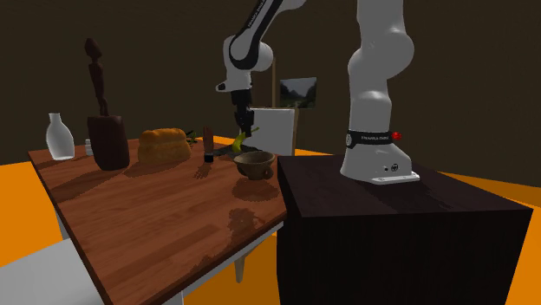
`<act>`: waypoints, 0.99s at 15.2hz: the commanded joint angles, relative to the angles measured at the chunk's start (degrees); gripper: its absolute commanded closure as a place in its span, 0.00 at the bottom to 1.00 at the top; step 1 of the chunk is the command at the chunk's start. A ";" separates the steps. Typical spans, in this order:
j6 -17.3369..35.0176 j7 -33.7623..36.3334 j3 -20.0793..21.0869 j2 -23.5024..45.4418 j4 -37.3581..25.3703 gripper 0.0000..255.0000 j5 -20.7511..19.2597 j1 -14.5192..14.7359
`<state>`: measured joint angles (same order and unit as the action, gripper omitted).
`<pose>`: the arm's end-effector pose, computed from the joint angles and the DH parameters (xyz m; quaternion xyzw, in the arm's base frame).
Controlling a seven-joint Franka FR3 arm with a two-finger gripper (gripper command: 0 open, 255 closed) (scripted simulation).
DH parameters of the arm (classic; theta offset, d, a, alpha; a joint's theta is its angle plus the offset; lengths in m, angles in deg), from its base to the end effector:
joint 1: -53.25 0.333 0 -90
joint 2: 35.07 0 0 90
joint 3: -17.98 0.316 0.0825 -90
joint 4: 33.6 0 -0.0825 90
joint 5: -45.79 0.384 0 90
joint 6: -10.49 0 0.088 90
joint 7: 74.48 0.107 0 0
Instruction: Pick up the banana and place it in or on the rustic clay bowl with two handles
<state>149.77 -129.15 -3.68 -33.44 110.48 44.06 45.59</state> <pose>0.3933 -0.2218 0.2605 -0.9714 -0.2305 0.0506 0.0262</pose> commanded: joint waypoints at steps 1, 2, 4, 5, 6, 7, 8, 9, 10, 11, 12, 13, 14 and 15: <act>-0.64 -2.75 -1.64 -0.80 0.02 1.00 -0.91 -1.68; -0.69 -4.22 -2.46 -0.80 -0.09 1.00 -1.15 -2.52; 0.05 -6.96 -3.76 0.12 -0.28 1.00 -1.00 -3.85; 0.89 -7.29 -3.71 0.91 -0.17 1.00 -0.51 -3.85; 1.72 -7.64 -3.65 1.72 -0.07 1.00 0.00 -3.87; 2.56 -8.00 -3.56 2.53 0.02 1.00 0.54 -3.89; 3.38 -8.38 -3.46 3.36 0.09 1.00 1.09 -3.93; 4.20 -8.77 -3.34 4.20 0.14 1.00 1.67 -3.98; 5.01 -9.18 -3.19 5.05 0.18 1.00 2.28 -4.04; 5.82 -9.60 -3.01 5.91 0.21 1.00 2.90 -4.13; 6.61 -10.03 -2.82 6.78 0.22 1.00 3.54 -4.22; 7.40 -10.47 -2.59 7.65 0.21 1.00 4.19 -4.35; 8.18 -10.92 -2.34 8.53 0.19 1.00 4.86 -4.48; 8.95 -11.38 -2.06 9.41 0.15 1.00 5.54 -4.64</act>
<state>157.75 -140.07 -6.04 -25.02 110.58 48.83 41.06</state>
